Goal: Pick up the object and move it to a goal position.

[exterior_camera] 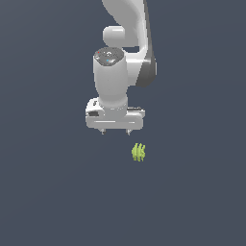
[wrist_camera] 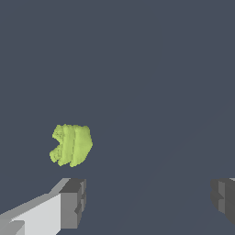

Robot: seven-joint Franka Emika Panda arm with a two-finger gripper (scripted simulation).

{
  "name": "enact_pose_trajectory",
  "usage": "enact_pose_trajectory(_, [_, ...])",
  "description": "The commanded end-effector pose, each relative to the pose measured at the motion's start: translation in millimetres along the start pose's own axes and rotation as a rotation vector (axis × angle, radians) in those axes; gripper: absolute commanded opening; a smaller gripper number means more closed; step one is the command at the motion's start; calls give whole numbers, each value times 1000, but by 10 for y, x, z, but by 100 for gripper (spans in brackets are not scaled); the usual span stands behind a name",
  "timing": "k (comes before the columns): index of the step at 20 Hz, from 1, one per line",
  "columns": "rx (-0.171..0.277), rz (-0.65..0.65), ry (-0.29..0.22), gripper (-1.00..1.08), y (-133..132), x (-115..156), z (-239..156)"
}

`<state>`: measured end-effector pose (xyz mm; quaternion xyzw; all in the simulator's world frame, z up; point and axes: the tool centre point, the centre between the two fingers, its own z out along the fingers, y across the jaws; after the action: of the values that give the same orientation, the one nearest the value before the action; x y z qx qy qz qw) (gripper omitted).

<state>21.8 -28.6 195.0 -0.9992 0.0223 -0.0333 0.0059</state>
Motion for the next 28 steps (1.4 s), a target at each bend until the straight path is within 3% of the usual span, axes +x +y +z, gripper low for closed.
enact_pose_trajectory(1, [0,0,0,100,0,0,0])
enact_pose_trajectory(10, [-19,22,-45,100,176,-103,137])
enact_pose_trajectory(17, [-20,23,-45,100,175,-104,143])
enact_pose_trajectory(22, [-20,31,-48,100,56,-76,230])
enact_pose_trajectory(28, [-20,52,-53,100,-270,-19,466])
